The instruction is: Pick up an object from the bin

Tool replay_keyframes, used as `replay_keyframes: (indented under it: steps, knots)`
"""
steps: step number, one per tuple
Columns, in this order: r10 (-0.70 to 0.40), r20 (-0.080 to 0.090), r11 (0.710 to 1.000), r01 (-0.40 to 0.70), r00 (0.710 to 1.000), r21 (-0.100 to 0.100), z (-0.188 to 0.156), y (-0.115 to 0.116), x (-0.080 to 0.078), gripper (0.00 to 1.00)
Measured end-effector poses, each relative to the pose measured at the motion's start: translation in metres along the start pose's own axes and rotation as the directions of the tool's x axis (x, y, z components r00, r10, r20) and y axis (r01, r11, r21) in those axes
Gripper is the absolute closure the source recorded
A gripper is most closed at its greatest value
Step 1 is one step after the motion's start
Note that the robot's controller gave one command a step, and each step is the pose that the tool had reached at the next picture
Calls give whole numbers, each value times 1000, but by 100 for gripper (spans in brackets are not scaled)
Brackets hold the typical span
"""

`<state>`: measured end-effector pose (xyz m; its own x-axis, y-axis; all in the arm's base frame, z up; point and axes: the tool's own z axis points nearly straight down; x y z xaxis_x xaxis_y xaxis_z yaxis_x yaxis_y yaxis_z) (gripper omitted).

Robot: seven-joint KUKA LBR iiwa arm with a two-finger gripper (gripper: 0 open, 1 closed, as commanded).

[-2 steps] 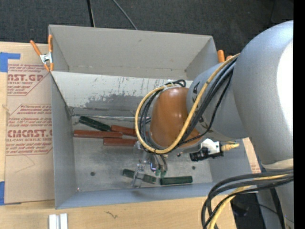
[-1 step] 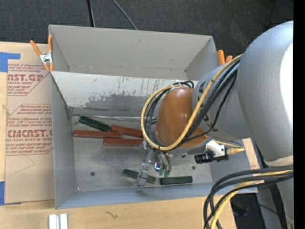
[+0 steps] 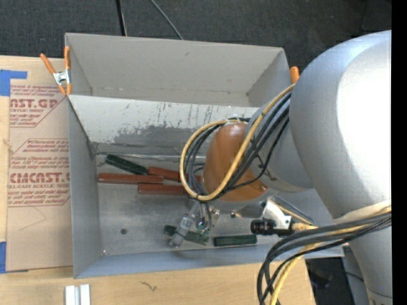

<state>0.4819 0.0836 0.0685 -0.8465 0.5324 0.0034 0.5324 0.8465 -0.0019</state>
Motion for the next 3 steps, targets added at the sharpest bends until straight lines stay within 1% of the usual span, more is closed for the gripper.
replay_keyframes:
  steps: [1, 2, 3]
  knots:
    - [1, 1, 1000, -1, 1000, -1, 1, 0, 1, 0]
    - [0, 0, 1000, 0, 1000, -2, 0, 0, 1, 100]
    - [-1, 8, 1000, 1, 1000, -6, -82, 2, 0, 100]
